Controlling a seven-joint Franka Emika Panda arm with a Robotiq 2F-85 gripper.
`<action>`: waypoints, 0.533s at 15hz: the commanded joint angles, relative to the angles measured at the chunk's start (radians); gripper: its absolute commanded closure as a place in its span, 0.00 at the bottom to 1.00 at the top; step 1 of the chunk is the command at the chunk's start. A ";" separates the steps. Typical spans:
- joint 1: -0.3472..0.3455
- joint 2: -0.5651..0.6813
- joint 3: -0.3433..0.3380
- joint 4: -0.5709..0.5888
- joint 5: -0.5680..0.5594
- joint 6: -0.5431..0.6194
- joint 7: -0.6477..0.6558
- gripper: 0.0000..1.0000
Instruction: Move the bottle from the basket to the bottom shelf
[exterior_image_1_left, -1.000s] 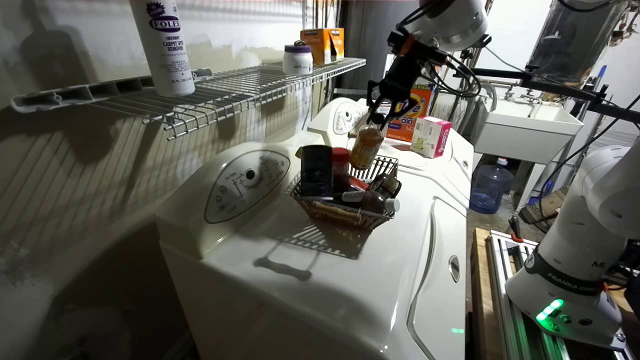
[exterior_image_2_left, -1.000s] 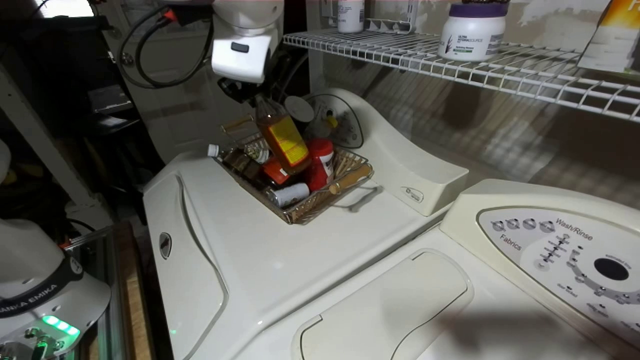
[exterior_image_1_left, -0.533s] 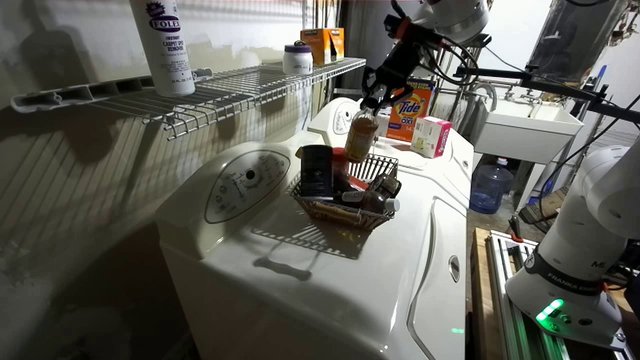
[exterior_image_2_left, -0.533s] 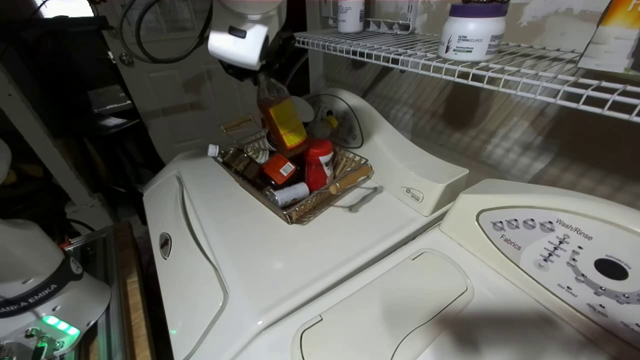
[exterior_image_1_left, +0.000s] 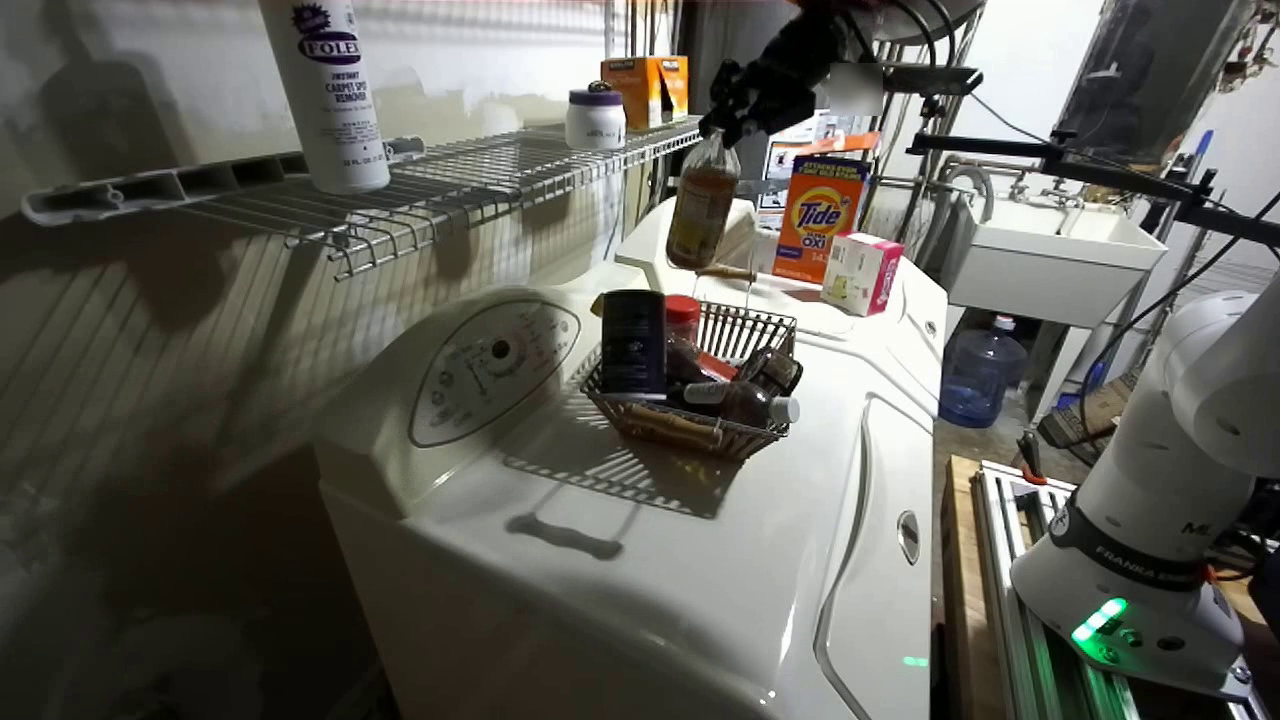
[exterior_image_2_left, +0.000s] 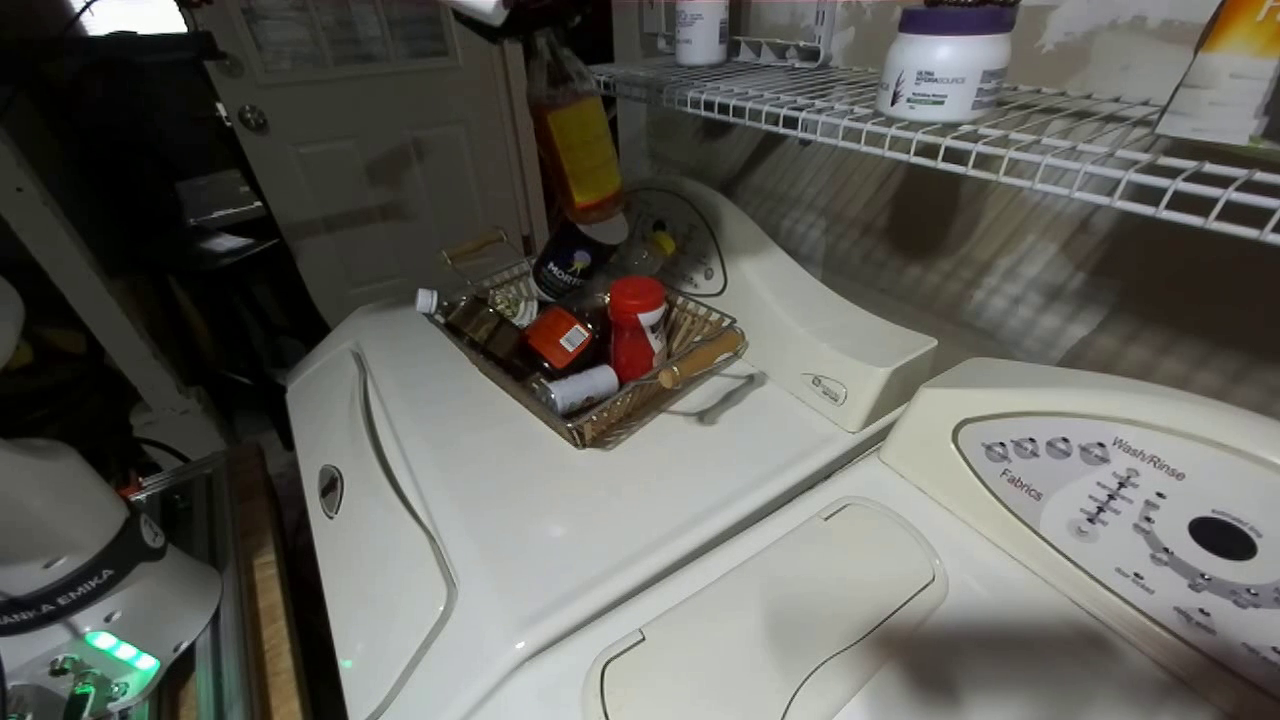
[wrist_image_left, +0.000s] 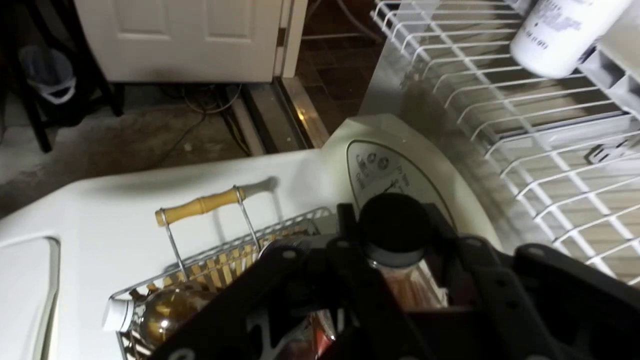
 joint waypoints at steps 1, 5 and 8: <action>0.000 0.021 -0.003 0.120 0.140 -0.034 0.139 0.90; 0.010 0.071 0.001 0.230 0.288 -0.001 0.283 0.90; 0.002 0.053 0.006 0.191 0.261 0.005 0.264 0.65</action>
